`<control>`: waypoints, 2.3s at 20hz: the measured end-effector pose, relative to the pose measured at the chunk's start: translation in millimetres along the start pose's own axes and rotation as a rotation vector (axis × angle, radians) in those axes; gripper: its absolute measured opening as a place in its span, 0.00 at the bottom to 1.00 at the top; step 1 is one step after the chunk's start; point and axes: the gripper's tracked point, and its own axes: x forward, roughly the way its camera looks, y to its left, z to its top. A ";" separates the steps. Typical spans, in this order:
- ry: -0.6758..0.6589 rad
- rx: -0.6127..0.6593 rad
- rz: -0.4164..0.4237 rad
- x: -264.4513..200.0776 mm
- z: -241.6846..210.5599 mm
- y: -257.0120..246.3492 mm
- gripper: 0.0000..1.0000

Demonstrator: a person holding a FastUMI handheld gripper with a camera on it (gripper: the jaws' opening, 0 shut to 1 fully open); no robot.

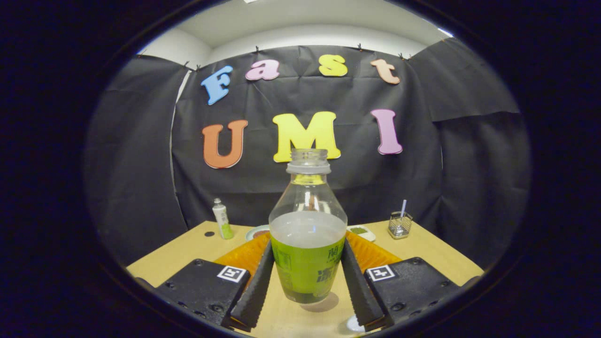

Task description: Take the bottle from table, then pour the juice into the cup, finally place the bottle on the coaster

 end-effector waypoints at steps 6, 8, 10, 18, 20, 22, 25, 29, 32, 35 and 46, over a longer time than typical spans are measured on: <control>0.044 -0.086 -0.052 44.3 -50.6 -4.5 0.79; 0.055 -0.093 -0.068 56.0 -66.0 -7.7 0.79; 0.069 -0.098 -0.068 66.0 -80.1 -6.3 0.79; 0.119 -0.061 -0.054 93.3 -132.6 -7.7 0.80; 0.125 -0.063 -0.043 94.8 -139.7 -6.8 0.80; 0.103 -0.056 -0.045 96.4 -138.2 -7.8 0.80; 0.119 -0.046 0.012 98.0 -145.0 1.5 0.84; 0.118 -0.063 0.011 92.1 -145.2 1.7 0.96; 0.128 -0.045 0.024 88.6 -148.5 2.3 0.99; 0.124 -0.031 0.029 82.5 -144.0 -0.5 1.00; 0.046 -0.054 0.008 28.0 -64.5 0.6 1.00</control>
